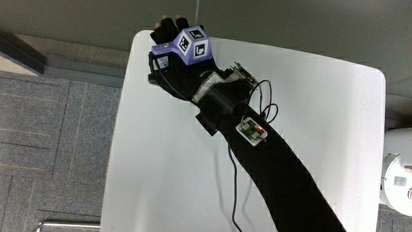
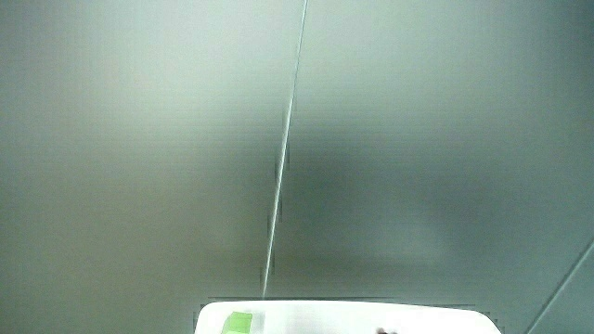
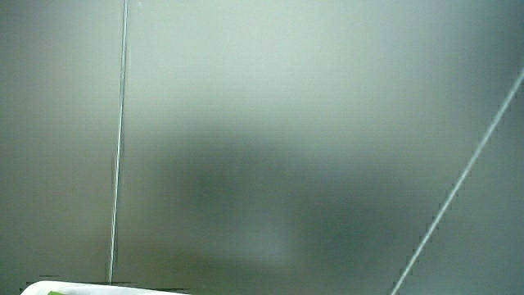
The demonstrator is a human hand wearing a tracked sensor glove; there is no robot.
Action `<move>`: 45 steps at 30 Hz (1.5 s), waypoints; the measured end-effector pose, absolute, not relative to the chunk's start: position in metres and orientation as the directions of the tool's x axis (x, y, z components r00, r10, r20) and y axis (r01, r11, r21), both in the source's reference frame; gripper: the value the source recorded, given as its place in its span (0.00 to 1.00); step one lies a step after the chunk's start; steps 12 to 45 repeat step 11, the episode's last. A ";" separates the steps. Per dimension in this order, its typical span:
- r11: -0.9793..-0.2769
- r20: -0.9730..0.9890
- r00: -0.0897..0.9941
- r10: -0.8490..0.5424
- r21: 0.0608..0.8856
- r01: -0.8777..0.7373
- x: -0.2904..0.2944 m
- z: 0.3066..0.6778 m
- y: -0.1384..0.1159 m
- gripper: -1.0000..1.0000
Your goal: Pick green brick
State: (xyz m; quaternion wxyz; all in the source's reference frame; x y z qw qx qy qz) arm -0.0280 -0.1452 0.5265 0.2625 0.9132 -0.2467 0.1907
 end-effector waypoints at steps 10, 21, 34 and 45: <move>-0.800 0.498 0.791 -0.356 0.274 -0.533 -0.015 0.527 -0.144 1.00; -0.805 0.487 0.797 -0.356 0.273 -0.527 -0.014 0.522 -0.143 1.00; -0.805 0.487 0.797 -0.356 0.273 -0.527 -0.014 0.522 -0.143 1.00; -0.805 0.487 0.797 -0.356 0.273 -0.527 -0.014 0.522 -0.143 1.00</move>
